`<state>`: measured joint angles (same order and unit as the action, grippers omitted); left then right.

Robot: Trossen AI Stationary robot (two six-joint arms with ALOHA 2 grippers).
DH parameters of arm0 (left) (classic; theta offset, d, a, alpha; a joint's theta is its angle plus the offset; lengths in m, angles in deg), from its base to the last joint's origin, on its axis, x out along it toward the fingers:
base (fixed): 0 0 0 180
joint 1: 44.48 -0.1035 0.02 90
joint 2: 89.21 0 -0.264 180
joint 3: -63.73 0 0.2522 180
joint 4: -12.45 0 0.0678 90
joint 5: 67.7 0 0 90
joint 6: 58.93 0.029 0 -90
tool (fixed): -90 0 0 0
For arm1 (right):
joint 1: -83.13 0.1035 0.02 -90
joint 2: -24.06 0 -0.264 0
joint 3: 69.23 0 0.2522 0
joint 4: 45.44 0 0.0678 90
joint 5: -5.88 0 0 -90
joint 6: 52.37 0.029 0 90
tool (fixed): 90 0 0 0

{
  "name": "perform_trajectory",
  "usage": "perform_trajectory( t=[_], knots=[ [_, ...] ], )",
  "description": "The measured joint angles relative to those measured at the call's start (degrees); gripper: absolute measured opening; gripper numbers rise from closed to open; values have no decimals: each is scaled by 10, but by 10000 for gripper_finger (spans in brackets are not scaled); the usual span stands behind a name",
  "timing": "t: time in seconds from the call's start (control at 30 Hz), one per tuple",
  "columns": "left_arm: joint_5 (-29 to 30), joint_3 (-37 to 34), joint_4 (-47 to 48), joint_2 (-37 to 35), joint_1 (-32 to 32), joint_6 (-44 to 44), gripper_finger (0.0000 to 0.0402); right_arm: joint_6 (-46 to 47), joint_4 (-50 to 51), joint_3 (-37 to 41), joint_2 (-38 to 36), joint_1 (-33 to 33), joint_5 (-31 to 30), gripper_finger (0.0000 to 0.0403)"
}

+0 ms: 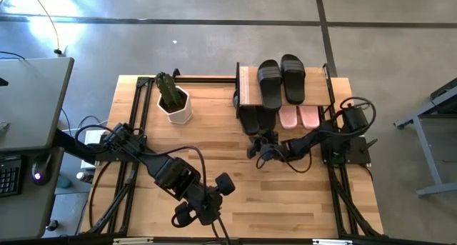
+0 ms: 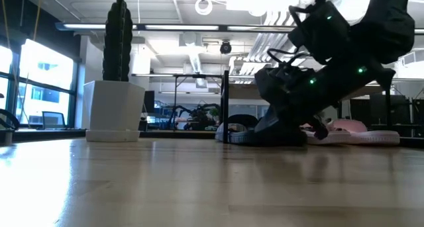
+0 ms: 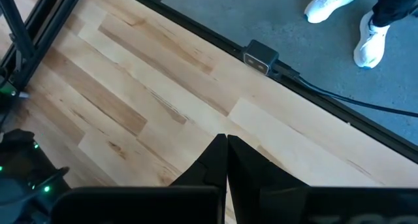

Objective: Pick and place slides into the shelf
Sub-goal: Adjust the black slipper under the shelf

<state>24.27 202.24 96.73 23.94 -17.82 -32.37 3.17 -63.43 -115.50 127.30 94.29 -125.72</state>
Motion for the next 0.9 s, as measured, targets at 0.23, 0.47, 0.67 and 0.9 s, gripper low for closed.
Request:
perform_trajectory(
  t=[0.23,0.47,0.67,0.9],
  knots=[
    [0,0,0,0,0,0,1,-6,-1,0,0,-36,29,0],
    [2,0,-1,0,0,0,1,-43,-2,-6,0,-73,70,0],
    [2,0,-2,0,0,-8,1,-70,-2,-26,0,-97,73,0],
    [6,0,-1,0,0,-16,0,-67,15,-31,0,-117,83,0]
  ],
)
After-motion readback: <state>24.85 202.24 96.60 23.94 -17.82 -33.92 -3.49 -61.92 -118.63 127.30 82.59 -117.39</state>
